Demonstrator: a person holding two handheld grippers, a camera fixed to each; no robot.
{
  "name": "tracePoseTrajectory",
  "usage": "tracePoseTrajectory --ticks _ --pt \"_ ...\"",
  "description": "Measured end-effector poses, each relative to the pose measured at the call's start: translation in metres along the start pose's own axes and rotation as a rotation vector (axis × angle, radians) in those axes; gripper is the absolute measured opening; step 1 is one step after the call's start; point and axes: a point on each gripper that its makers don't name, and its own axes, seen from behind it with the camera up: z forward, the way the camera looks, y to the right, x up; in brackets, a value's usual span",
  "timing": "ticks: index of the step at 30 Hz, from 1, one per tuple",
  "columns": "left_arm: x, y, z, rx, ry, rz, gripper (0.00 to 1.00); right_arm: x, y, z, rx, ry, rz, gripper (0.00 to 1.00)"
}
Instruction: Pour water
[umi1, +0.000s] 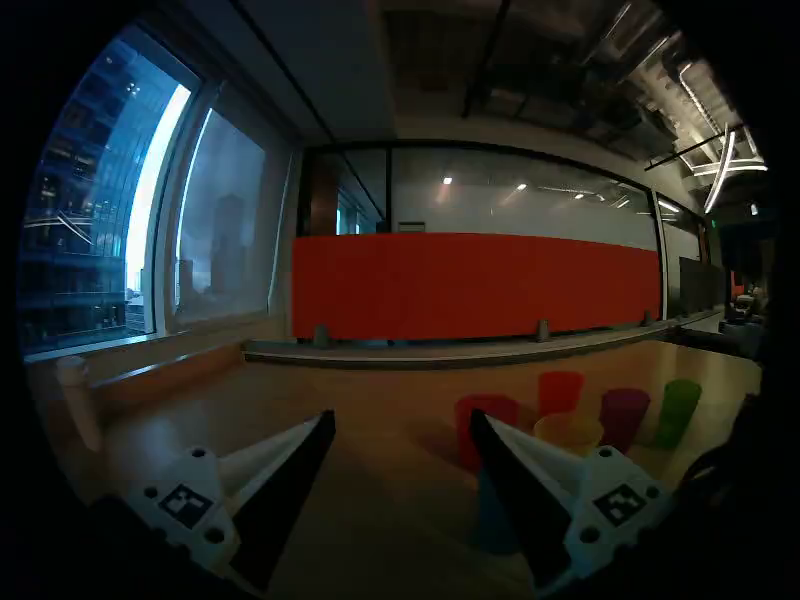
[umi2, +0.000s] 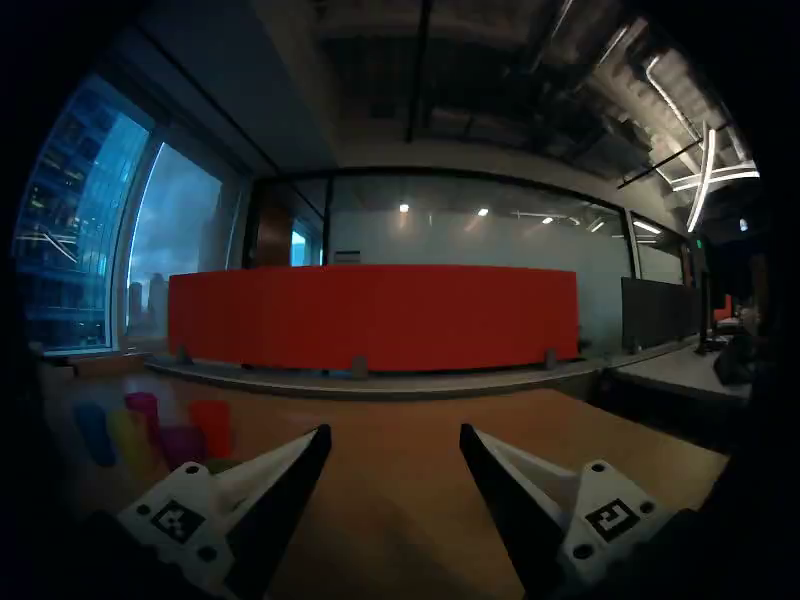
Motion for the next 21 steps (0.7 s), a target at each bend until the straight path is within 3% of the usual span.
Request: tracePoseTrajectory --ticks 21 --pt "0.000 0.000 -0.001 0.000 0.000 0.000 1.00 -0.017 0.003 0.006 -0.012 -0.044 -0.001 0.99"
